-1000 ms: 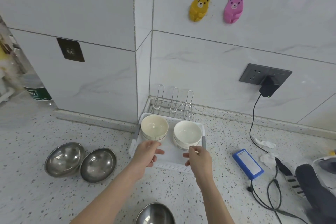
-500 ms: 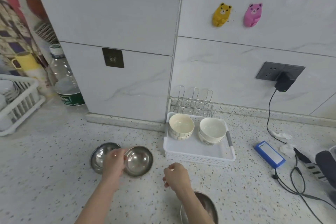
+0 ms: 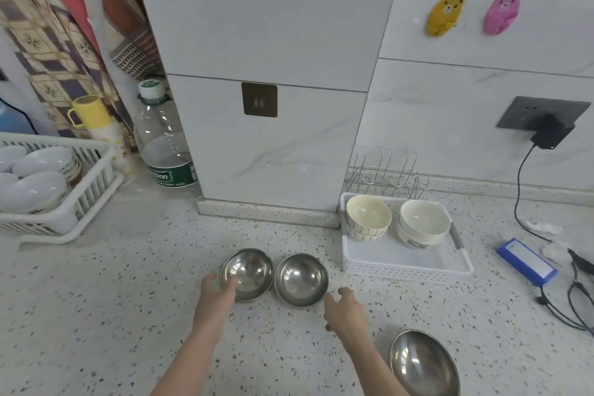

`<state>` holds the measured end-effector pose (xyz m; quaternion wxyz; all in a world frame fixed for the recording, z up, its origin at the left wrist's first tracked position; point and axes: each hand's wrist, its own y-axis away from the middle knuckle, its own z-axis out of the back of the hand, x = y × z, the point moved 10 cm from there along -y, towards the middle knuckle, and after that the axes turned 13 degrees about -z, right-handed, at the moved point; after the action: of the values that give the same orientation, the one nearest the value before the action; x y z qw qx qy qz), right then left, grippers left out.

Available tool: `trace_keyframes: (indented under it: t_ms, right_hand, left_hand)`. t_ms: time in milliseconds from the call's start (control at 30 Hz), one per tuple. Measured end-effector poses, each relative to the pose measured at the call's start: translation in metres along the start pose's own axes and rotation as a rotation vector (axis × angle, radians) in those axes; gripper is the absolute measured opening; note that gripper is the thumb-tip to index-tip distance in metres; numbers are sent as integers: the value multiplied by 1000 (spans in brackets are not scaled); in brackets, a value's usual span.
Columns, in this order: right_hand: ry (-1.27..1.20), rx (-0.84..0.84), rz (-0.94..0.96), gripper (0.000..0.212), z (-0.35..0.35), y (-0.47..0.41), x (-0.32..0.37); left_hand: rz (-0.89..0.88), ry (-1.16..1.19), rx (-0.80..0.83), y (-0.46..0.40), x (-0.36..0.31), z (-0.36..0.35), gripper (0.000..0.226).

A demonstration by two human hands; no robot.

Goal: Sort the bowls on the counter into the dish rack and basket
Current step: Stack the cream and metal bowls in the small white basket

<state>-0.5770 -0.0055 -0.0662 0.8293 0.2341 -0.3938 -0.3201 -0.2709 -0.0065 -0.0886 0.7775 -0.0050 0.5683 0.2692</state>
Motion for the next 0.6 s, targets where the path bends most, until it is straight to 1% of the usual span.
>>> trace_keyframes:
  t_ms: [100, 233, 367, 433, 600]
  right_hand:
    - [-63, 14, 1, 52, -6, 3, 5]
    - [-74, 47, 2, 54, -18, 5, 9]
    - [-125, 24, -8, 55, -20, 0, 10]
    - [-158, 1, 4, 54, -17, -1, 10]
    - [-278, -18, 13, 50, 4, 4, 7]
  left_hand:
    - [-4, -60, 53, -6, 5, -4, 61]
    - [14, -23, 82, -7, 7, -9, 41]
    - [10, 4, 63, -7, 0, -5, 31]
    - [-10, 27, 70, -7, -4, -5, 32]
    - [-14, 140, 59, -7, -16, -8, 50]
